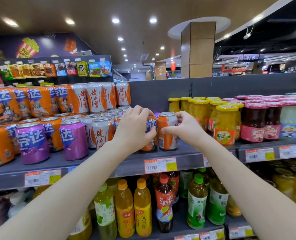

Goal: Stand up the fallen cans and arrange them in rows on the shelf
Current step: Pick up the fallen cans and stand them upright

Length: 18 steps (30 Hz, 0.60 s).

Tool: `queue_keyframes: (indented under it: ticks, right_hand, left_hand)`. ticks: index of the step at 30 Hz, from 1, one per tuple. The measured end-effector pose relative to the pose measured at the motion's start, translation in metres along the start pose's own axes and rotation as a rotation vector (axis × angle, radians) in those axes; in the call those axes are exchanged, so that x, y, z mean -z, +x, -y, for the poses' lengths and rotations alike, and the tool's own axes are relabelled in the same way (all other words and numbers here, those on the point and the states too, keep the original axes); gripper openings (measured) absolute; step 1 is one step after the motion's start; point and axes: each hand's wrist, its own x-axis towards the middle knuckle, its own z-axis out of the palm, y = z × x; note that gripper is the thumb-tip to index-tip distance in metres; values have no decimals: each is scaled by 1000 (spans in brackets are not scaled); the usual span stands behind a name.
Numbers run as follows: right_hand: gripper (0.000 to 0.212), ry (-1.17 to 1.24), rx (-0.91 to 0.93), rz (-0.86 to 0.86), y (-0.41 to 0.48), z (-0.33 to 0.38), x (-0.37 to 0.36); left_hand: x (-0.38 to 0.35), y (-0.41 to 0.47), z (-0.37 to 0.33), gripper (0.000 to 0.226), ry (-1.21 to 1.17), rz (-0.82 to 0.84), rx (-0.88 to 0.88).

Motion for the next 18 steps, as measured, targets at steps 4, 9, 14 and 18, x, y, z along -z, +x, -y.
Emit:
queue_keyframes:
  ticks: [4, 9, 14, 18]
  right_hand:
    - [66, 54, 6, -1, 0, -5, -3]
    - [69, 28, -9, 175, 1, -3, 11]
    - [50, -28, 10, 144, 22, 7, 40]
    - [34, -94, 5, 24, 49, 9, 45]
  left_hand:
    - [3, 6, 1, 37, -25, 37, -1]
    - [7, 14, 3, 38, -71, 95, 20]
    - [17, 26, 5, 38, -139, 146, 58]
    - [27, 42, 7, 36, -148, 122, 112]
